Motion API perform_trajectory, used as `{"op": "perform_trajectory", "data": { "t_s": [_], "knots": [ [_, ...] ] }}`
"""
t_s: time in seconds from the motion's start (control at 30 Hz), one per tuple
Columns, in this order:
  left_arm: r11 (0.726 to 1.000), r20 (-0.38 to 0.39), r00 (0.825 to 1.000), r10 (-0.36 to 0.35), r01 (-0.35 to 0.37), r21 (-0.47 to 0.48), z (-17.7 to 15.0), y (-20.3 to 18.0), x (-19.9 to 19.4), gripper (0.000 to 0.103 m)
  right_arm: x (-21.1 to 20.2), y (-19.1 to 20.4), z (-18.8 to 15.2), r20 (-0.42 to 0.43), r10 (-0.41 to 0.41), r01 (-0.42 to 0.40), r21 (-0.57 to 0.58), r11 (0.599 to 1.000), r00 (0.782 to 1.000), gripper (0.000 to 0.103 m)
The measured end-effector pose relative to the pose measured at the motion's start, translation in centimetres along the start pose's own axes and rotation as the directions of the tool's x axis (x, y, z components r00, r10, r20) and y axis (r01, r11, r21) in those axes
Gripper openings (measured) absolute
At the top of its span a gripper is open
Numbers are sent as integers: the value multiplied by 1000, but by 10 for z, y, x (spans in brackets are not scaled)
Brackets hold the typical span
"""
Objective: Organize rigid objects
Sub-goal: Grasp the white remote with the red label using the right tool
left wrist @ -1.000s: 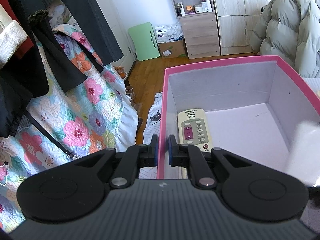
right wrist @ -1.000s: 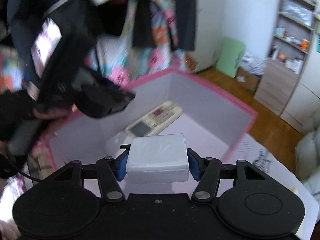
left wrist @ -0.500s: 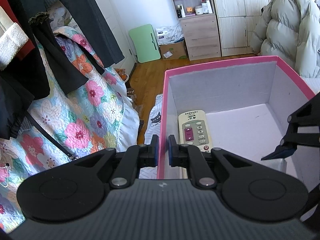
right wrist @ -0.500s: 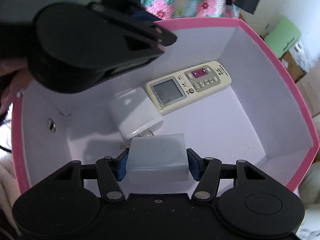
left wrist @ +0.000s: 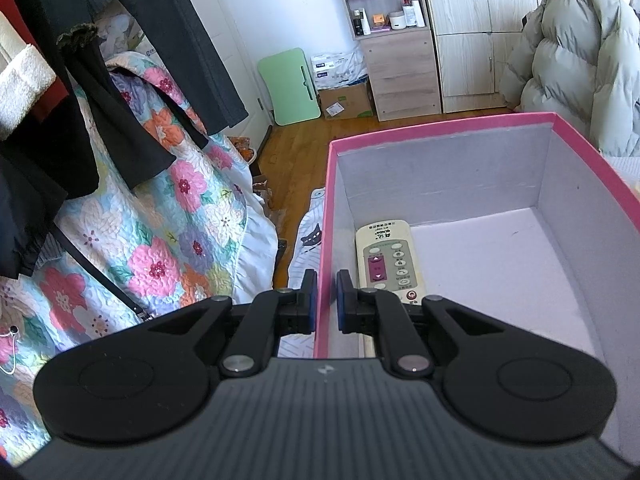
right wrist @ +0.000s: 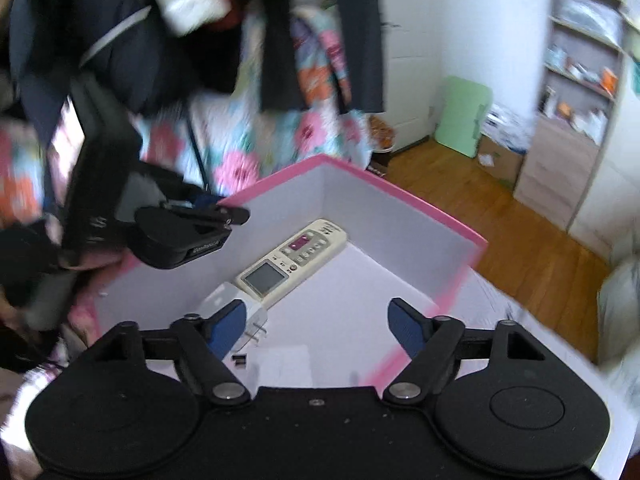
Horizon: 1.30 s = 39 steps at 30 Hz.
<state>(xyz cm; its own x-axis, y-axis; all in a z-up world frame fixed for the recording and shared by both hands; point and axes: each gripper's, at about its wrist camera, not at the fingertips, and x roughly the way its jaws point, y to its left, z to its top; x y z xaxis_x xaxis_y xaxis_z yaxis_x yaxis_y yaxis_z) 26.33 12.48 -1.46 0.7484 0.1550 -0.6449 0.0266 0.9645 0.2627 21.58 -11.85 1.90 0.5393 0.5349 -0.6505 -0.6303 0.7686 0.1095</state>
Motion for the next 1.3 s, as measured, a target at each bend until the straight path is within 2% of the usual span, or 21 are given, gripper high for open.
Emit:
{"op": "perform_trajectory", "data": {
  "t_s": [0.13,0.2,0.27,0.43,0.6,0.7,0.8,0.87,1.0,1.1,1.23,1.3],
  "knots": [
    [1000,0,1000,7,-7,10,0,-1,0,9,-35,-28,-40,-16,-37,39,163,986,999,84],
    [1000,0,1000,13,-13,17,0,-1,0,9,-47,-41,-64,-54,-75,87,254,963,996,84],
    [1000,0,1000,11,-11,13,0,-1,0,9,-54,-53,-87,-101,-99,129,357,925,990,84],
    [1000,0,1000,10,-10,12,0,-1,0,9,-67,-69,-142,-181,-98,189,596,780,979,84],
    [1000,0,1000,10,-10,12,0,-1,0,9,-61,-75,-179,-242,-59,219,714,665,968,84],
    [1000,1,1000,13,-13,17,0,-2,0,9,-61,-74,-191,-242,-45,211,726,655,969,84],
    [1000,1,1000,12,-12,14,0,-2,0,9,-55,-79,-196,-260,-56,238,746,622,964,86],
    [1000,1,1000,12,-12,16,0,-2,0,9,-50,-83,-196,-286,-87,277,739,614,954,87],
    [1000,0,1000,16,-16,25,1,-2,1,9,-38,-83,-187,-282,-172,325,696,640,944,87],
    [1000,1,1000,16,-16,24,1,-3,1,9,-24,-82,-175,-306,-250,392,618,681,919,87],
    [1000,2,1000,16,-16,24,1,-4,2,9,2,-72,-160,-308,-361,469,452,759,880,88],
    [999,2,1000,19,-19,31,0,-6,2,9,12,-71,-155,-302,-426,518,378,768,853,88]
  ]
}}
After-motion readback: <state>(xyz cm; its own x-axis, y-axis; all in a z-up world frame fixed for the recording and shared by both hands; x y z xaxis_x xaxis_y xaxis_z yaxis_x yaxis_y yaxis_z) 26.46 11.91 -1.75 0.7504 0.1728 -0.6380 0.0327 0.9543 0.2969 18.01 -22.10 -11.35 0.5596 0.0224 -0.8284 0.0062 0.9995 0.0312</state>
